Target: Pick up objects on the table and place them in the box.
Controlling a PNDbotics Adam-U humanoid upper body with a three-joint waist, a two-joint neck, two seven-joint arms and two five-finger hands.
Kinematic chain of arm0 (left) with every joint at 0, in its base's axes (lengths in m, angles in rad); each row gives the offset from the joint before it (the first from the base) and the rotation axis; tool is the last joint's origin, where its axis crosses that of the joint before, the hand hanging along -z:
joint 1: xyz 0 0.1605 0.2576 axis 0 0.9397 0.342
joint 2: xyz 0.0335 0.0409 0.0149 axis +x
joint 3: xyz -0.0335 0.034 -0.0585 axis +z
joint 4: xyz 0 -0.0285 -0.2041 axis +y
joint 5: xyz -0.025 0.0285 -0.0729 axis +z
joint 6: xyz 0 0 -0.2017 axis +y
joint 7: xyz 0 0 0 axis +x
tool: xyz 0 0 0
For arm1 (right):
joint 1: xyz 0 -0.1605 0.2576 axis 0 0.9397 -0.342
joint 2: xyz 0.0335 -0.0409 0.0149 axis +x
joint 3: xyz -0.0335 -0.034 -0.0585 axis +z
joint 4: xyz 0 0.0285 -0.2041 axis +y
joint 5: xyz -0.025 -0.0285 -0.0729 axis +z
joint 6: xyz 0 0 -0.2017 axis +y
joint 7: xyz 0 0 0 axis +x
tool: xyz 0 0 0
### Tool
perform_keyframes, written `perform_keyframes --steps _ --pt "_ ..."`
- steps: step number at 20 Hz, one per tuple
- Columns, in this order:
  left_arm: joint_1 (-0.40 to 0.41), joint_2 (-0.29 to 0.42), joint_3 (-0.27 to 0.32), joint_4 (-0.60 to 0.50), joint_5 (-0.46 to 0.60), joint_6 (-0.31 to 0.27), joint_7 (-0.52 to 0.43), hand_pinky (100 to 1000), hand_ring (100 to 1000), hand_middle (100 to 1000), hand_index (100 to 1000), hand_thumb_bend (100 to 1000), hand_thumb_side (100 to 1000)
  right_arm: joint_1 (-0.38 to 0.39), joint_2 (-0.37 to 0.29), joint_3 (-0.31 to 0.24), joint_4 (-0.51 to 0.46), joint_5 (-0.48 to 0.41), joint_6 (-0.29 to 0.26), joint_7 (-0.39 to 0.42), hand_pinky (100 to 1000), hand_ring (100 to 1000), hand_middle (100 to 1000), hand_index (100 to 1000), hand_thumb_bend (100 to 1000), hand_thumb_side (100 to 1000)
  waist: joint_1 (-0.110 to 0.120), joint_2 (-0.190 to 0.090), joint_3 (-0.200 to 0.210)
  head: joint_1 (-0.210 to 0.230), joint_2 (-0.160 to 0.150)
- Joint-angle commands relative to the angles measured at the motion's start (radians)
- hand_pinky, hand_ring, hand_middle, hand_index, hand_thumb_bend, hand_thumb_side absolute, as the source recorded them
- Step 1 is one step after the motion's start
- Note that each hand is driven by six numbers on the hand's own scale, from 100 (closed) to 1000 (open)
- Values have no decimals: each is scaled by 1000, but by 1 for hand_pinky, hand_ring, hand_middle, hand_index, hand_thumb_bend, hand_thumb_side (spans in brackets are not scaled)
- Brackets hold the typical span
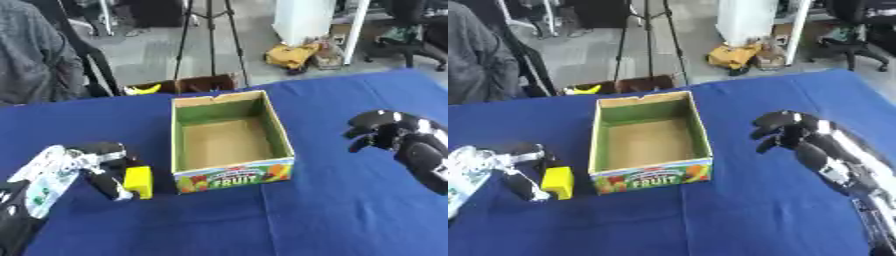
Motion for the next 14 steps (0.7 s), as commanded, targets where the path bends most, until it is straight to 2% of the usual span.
perform_keyframes --steps 1,4,11,14 --pt "-11 12 1 -5 -7 0 11 670 530 481 635 250 282 -13 -14 -3 -7 0 -1 1 656 759 762 746 537 622 -2 -10 -2 3 -7" --pt "-15 20 9 -15 -1 3 12 642 498 441 589 189 266 -13 -14 -3 -7 0 -1 1 656 758 762 746 538 622 -2 -10 -2 2 -8" --pt "-67 77 62 -114 9 26 14 638 503 424 575 179 232 -10 -16 -3 -6 -1 -1 1 656 758 762 746 539 622 0 -15 -3 0 -6" --pt "-105 84 88 -153 3 38 21 637 501 443 574 189 226 -9 -17 -1 -5 -1 0 2 655 758 762 746 539 622 1 -18 -6 1 -4"
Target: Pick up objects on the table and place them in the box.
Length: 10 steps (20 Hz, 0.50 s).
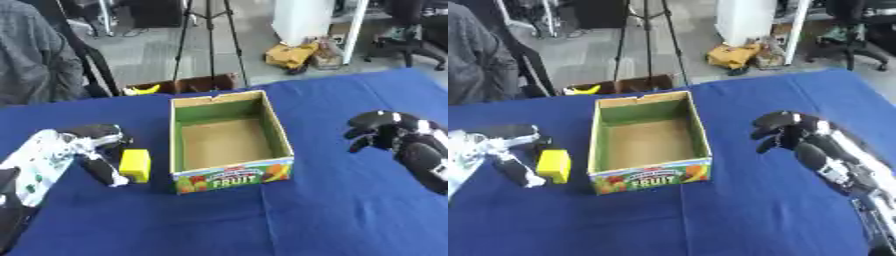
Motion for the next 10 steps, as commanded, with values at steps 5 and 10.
perform_keyframes --steps 5,10 --pt "-112 -24 44 -36 -34 24 33 638 509 451 582 179 222 -14 -15 8 -8 -5 2 11 655 758 762 746 539 622 -2 -18 -18 16 -9" --pt "-171 -131 41 53 -113 17 72 643 524 465 599 198 227 -26 -12 24 -8 -7 8 28 655 758 762 746 537 624 4 -15 -57 42 -17"
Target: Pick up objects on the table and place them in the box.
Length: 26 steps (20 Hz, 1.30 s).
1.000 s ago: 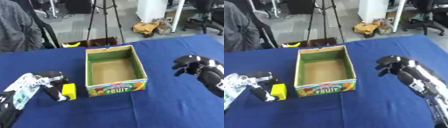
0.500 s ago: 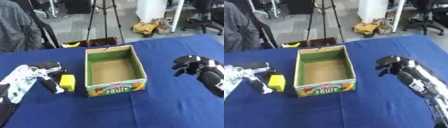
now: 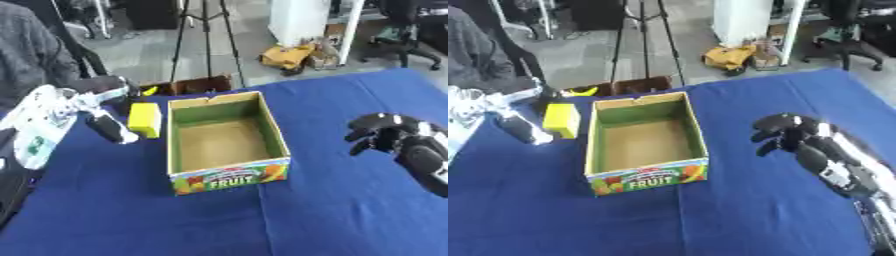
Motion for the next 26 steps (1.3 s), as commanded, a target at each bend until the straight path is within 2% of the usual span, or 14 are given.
perform_keyframes --steps 1,6,9,11,13,14,15,16,18,20,23,24,25,26 --pt "-46 -50 16 54 -57 -6 29 643 527 467 601 201 229 -21 -12 7 -7 -6 2 14 655 758 762 746 537 624 0 -11 -15 18 -16" --pt "-58 -153 40 166 -135 -23 89 644 535 477 614 218 251 -38 -7 24 -6 -1 10 36 655 758 762 745 536 626 15 0 -60 46 -30" --pt "-48 -191 49 211 -178 -31 130 653 556 508 655 270 253 -46 -6 31 -6 -1 13 45 655 758 762 745 536 626 21 5 -79 56 -36" --pt "-38 -203 47 226 -211 -38 155 686 598 554 707 339 260 -47 -5 30 -5 -1 15 46 655 758 762 744 536 626 23 6 -86 58 -39" --pt "-29 -208 48 231 -255 -41 174 711 642 611 768 446 301 -48 -5 30 -5 0 16 46 655 757 762 744 537 626 25 6 -88 57 -41" --pt "-25 -211 51 234 -274 -42 182 736 688 671 818 591 368 -49 -5 30 -5 -1 17 46 655 757 762 744 537 626 25 6 -89 56 -42" --pt "-22 -213 54 237 -290 -42 188 738 692 678 824 620 381 -49 -4 30 -4 -1 17 46 655 757 761 744 537 626 26 6 -89 55 -42" --pt "-19 -214 58 242 -304 -41 192 763 725 731 864 802 455 -49 -4 30 -4 -1 18 47 655 757 762 744 537 626 26 6 -89 54 -42" --pt "-15 -215 61 248 -327 -43 190 789 747 757 877 917 543 -48 -4 29 -5 0 17 47 655 757 761 744 537 626 25 6 -88 53 -41" --pt "-13 -216 64 252 -338 -45 176 805 759 770 882 983 599 -48 -4 28 -5 1 17 46 655 757 761 744 537 626 24 7 -86 52 -40" --pt "-7 -208 78 239 -324 -42 186 794 752 764 876 961 627 -46 -2 26 -5 2 15 45 655 757 762 744 537 627 20 10 -80 48 -40" --pt "-4 -204 90 221 -303 -35 212 760 733 742 862 891 637 -44 -2 24 -4 3 14 44 655 757 762 744 536 627 18 10 -76 44 -41" --pt "2 -198 102 197 -266 -25 248 746 723 733 857 867 640 -43 -1 22 -4 3 14 42 655 757 761 744 536 627 17 10 -71 41 -41" --pt "7 -193 113 167 -219 -11 291 694 685 682 828 829 618 -41 -1 20 -3 4 13 40 655 757 762 744 535 627 15 10 -66 35 -41"
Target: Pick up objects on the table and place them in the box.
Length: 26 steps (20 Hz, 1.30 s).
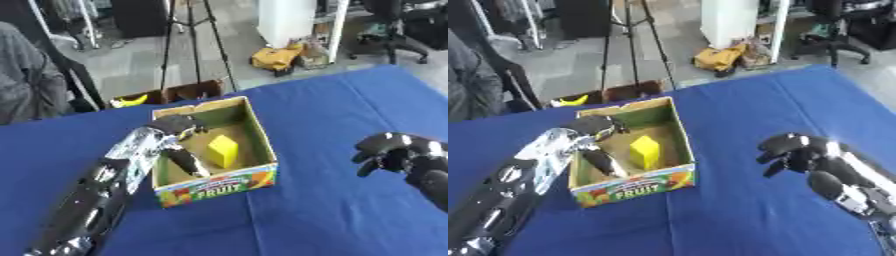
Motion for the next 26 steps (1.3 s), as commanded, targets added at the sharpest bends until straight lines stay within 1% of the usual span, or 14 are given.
perform_keyframes --steps 1,2,3,4,5,6,7,9,11,14,17,19,22,26 --pt "-5 37 41 -99 128 38 119 680 676 669 820 821 608 -8 -8 -15 -9 5 -5 -4 655 757 761 744 535 627 -12 -11 10 -15 -9" --pt "1 43 50 -145 198 55 175 642 655 638 804 779 580 -7 -7 -17 -9 4 -7 -6 655 757 761 743 536 626 -14 -12 17 -20 -9" --pt "10 50 56 -196 278 70 232 629 647 630 800 760 567 -7 -7 -19 -9 4 -9 -9 655 757 761 744 536 626 -16 -12 24 -25 -8" --pt "21 62 59 -253 356 80 290 614 640 623 796 700 562 -6 -7 -21 -9 2 -10 -11 655 757 761 743 536 625 -19 -13 31 -29 -7" --pt "39 79 60 -318 430 89 346 609 636 621 795 674 562 -5 -8 -24 -9 2 -12 -14 655 757 761 743 536 624 -20 -13 37 -34 -6" --pt "64 99 61 -387 498 97 395 604 634 620 793 615 590 -3 -9 -26 -9 1 -13 -17 655 757 761 743 536 624 -22 -14 45 -41 -5" --pt "96 117 61 -455 561 106 434 598 631 618 791 584 605 0 -10 -30 -9 0 -14 -21 655 757 761 743 536 624 -25 -15 53 -48 -3" --pt "175 141 67 -578 657 127 483 594 631 617 790 591 595 6 -11 -35 -8 1 -16 -27 656 757 761 743 537 624 -27 -17 72 -57 2" --pt "268 145 81 -685 724 141 513 584 627 615 789 577 589 11 -11 -40 -8 2 -16 -32 656 757 761 743 538 623 -29 -19 90 -66 5" --pt "414 139 112 -808 801 132 564 558 612 606 785 568 585 14 -14 -49 -10 0 -19 -41 657 757 761 744 537 622 -30 -18 115 -84 8" --pt "536 123 131 -852 853 112 617 547 605 600 782 552 600 24 -20 -61 -10 1 -22 -55 657 757 761 744 538 620 -30 -23 136 -94 18" --pt "592 104 145 -858 878 95 650 544 604 598 780 549 599 26 -20 -66 -11 0 -22 -62 657 757 761 744 539 619 -30 -24 147 -98 23" --pt "639 77 162 -863 897 59 696 545 605 600 781 546 597 25 -20 -67 -12 -2 -21 -65 658 758 761 745 538 619 -31 -23 154 -98 34" --pt "676 51 169 -868 900 18 711 546 606 602 783 543 595 26 -17 -68 -11 -1 -18 -66 658 759 762 746 539 619 -32 -25 156 -80 49"
